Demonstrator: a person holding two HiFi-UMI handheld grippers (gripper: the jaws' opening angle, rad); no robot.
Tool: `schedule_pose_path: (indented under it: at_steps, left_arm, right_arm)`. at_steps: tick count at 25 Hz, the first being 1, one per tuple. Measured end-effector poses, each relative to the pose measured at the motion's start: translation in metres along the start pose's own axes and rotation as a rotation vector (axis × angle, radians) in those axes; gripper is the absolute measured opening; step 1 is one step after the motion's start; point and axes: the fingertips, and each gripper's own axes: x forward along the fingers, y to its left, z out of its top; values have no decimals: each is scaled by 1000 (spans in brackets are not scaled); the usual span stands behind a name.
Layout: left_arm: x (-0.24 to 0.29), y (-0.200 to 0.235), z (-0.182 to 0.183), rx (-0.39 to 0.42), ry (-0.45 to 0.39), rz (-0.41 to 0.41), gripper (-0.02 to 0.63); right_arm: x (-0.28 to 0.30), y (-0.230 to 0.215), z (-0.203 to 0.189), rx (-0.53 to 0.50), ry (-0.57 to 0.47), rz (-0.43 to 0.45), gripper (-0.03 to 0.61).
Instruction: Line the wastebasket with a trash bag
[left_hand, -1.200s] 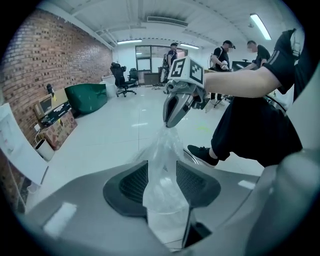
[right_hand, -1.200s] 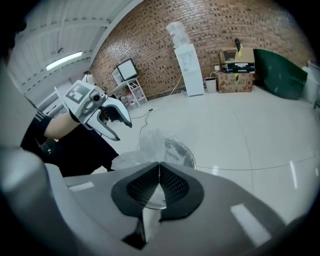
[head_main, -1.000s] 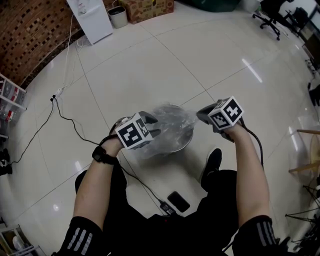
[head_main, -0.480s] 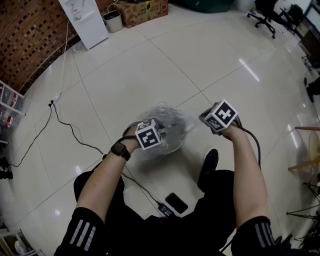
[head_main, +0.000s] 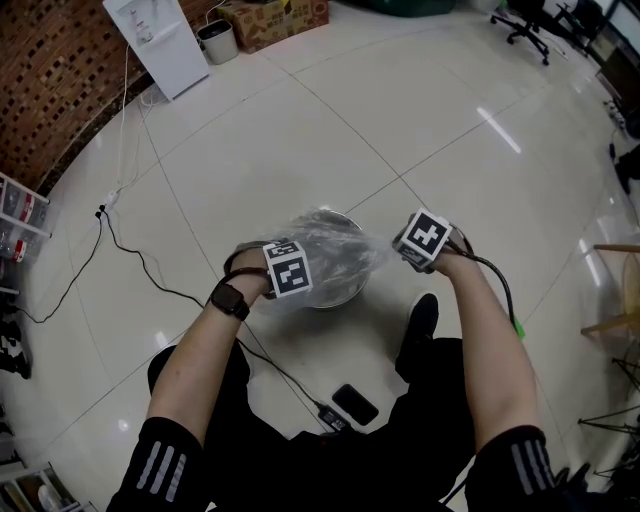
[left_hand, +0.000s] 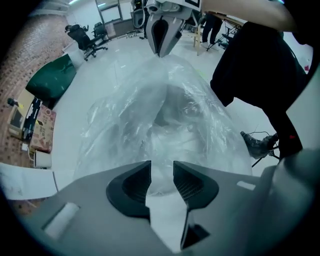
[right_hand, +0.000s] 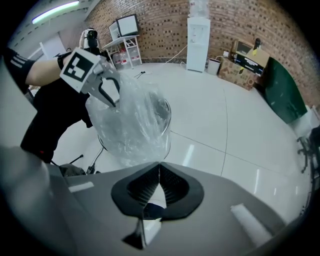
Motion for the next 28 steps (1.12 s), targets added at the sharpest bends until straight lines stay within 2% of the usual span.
schedule_pose_path:
  at_steps: [6, 9, 11, 12, 15, 20, 24, 26, 28]
  left_arm:
    - [-5, 10, -1, -59, -29, -24, 144]
    - [-8, 11, 7, -55, -57, -20, 147]
    - [-19, 11, 16, -47, -94, -14, 147]
    - [-26, 11, 20, -43, -112, -11, 147]
    - [-46, 10, 29, -33, -158, -9, 147]
    - [-75, 7, 36, -41, -258, -19, 147]
    - [-94, 13, 14, -81, -235, -1, 147]
    - [-109, 26, 9, -127, -282, 32, 147]
    - [-111, 42, -17, -193, -253, 67, 150]
  right_arm:
    - [47, 18, -18, -38, 59, 38, 9]
    - [46, 18, -12, -27, 37, 54, 15]
    - [35, 16, -5, -10, 9, 81, 96]
    - [28, 15, -3, -3, 1, 96, 115]
    - [-6, 15, 5, -34, -29, 137, 120]
    - [-51, 13, 33, -56, -136, 117, 135]
    - [-62, 11, 54, -40, -222, 91, 137]
    - [-65, 16, 75, 27, -323, 135, 139]
    - [-62, 26, 98, 99, -409, 204, 214]
